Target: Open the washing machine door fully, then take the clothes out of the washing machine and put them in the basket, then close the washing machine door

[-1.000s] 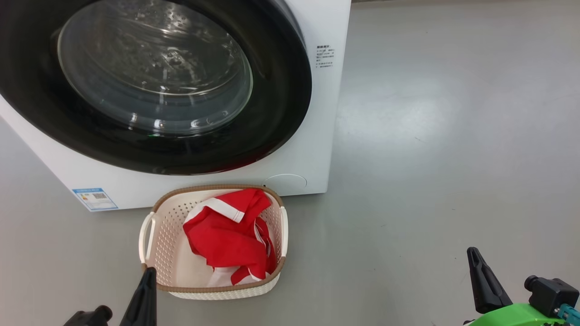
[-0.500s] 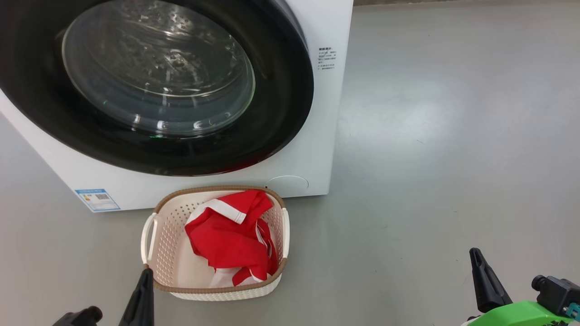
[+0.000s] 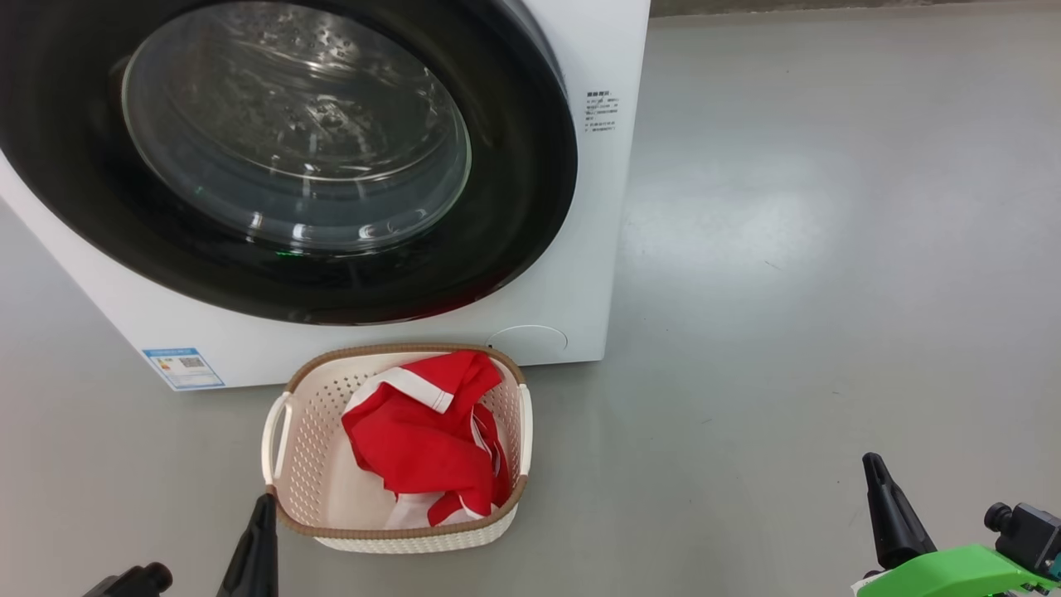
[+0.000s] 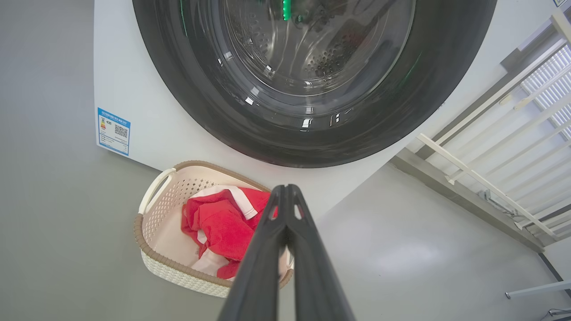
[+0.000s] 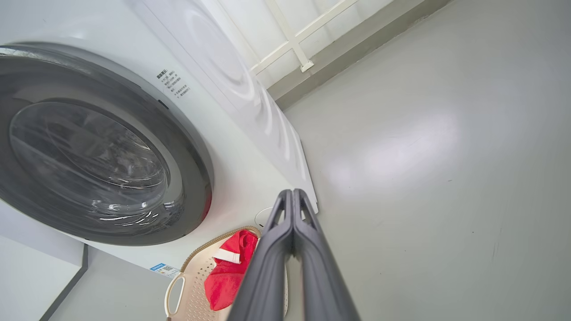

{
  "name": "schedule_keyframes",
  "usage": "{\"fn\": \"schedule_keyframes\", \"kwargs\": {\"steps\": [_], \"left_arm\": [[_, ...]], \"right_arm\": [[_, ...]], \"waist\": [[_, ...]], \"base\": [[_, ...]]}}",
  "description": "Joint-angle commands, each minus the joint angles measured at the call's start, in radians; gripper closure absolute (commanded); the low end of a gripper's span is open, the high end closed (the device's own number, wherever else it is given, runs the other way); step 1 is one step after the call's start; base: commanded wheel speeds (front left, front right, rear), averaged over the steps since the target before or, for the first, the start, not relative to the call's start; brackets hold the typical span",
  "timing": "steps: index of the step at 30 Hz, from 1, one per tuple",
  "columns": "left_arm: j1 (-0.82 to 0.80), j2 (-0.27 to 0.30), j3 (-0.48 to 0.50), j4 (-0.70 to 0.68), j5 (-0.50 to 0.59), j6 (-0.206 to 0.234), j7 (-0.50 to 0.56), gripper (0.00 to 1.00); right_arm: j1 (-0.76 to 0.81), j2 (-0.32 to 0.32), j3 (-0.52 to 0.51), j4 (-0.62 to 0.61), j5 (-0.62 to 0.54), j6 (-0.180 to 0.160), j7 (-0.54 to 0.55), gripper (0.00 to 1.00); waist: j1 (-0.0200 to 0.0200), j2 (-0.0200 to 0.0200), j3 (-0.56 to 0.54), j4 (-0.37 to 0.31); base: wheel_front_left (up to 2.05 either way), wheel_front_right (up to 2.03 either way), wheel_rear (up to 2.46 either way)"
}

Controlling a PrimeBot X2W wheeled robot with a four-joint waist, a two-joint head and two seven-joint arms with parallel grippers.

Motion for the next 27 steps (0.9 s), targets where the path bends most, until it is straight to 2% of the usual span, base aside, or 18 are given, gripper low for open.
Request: {"fn": "schedule_keyframes", "kwargs": {"steps": [1, 27], "left_arm": [[-0.027, 0.008, 0.018, -0.030, -0.025, -0.002, 0.007, 1.00], [-0.047, 0.006, 0.037, -0.041, -0.296, -0.003, 0.084, 1.00]], "right_arm": [[-0.040, -0.010, -0.004, -0.027, 0.029, 0.000, 0.007, 1.00], [-0.072, -0.010, -0.016, -0.042, 0.270, -0.001, 0.082, 1.00]], "waist": [[-0.0001, 0.0000, -0.001, 0.001], [-0.0001, 0.0000, -0.016, 0.010]], "base": [[0.00, 0.00, 0.00], [0.00, 0.00, 0.00]]}}
